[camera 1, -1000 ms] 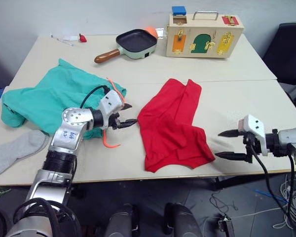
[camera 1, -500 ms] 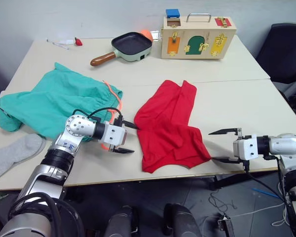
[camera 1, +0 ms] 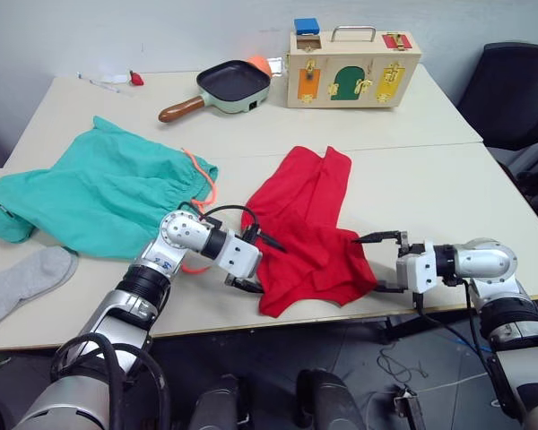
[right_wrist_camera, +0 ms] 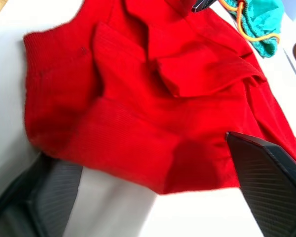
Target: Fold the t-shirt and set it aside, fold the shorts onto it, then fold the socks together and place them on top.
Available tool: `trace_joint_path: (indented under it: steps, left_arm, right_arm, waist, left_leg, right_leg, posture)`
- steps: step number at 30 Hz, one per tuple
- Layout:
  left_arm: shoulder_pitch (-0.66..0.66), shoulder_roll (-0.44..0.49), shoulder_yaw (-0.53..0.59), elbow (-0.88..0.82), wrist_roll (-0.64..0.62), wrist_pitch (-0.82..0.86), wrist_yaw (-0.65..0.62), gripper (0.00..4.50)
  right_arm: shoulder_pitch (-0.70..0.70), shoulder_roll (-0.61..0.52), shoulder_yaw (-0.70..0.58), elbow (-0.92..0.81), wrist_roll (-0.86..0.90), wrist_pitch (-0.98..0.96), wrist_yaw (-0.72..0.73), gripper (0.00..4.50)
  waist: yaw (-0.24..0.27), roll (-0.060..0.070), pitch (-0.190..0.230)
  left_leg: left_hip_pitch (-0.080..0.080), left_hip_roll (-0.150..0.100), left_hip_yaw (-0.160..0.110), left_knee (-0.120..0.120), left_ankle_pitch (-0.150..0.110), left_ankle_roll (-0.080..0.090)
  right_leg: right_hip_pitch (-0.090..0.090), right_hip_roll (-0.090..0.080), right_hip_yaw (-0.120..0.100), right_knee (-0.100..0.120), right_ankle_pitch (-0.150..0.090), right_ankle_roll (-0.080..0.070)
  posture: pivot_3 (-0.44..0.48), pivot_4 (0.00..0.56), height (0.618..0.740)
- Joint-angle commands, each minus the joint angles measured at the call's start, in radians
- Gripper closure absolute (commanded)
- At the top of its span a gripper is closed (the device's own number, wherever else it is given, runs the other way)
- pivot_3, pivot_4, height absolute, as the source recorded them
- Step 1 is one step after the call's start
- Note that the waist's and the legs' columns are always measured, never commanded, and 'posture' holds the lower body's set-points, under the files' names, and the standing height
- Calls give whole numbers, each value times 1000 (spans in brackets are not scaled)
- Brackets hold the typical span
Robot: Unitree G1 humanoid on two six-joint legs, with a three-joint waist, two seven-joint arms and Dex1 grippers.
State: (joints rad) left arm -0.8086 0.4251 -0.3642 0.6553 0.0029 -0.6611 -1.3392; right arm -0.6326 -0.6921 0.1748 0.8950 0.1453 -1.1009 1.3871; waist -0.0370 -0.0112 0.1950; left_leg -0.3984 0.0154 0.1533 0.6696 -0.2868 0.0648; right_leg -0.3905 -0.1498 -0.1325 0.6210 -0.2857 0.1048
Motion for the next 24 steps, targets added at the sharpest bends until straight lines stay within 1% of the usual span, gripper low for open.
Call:
trace_joint_path:
  steps: [1,4,7,9,12,13,19,24]
  left_arm:
    - [35,-21,-20,7,-27,23,-48,674]
    - [65,-24,-10,-28,-62,60,-71,1674]
    - [108,-10,5,-101,-112,131,-93,2701]
    - [135,10,15,-150,-132,169,-106,3353]
    - [186,48,34,-238,-170,225,-120,4275]
    - [203,59,40,-269,-181,242,-120,4417]
    - [313,114,93,-497,-294,386,-111,4417]
    - [383,152,106,-613,-336,453,-120,4417]
  right_arm:
    - [48,22,47,-65,17,44,41,1653]
    - [72,19,47,-132,50,80,44,2764]
    - [103,7,45,-213,82,135,46,3937]
    - [127,-6,37,-275,107,186,45,4500]
    - [178,-44,19,-397,157,276,50,4500]
    - [196,-58,12,-436,172,304,52,4500]
    - [328,-165,-48,-675,273,502,49,4500]
    - [452,-244,-98,-828,323,624,62,4500]
  waist:
    - [2,0,0]
    - [3,0,0]
    - [7,1,0]
    - [7,2,1]
    - [9,3,2]
    - [10,3,2]
    - [12,4,2]
    - [13,5,3]
  left_leg:
    - [0,0,0,0,0,0]
    - [0,0,-1,0,0,0]
    - [-2,0,-2,0,0,0]
    - [-4,0,-3,2,0,0]
    - [-5,0,-5,4,-1,0]
    - [-5,0,-5,4,-1,0]
    - [-6,0,-7,4,-4,-1]
    - [-6,0,-7,4,-4,-1]
  right_leg:
    - [0,0,0,0,0,0]
    - [0,0,0,0,0,0]
    - [-1,0,0,0,0,0]
    - [-2,-1,-1,0,0,0]
    - [-2,-1,-1,0,0,0]
    - [-2,-2,-1,0,0,0]
    - [-2,-3,-2,0,0,-1]
    - [-1,-3,-2,-1,0,-1]
  posture:
    - [0,150,740]
    - [0,150,740]
    - [0,150,740]
    - [0,150,740]
    - [0,150,740]
    - [0,150,740]
    - [0,150,740]
    - [0,150,740]
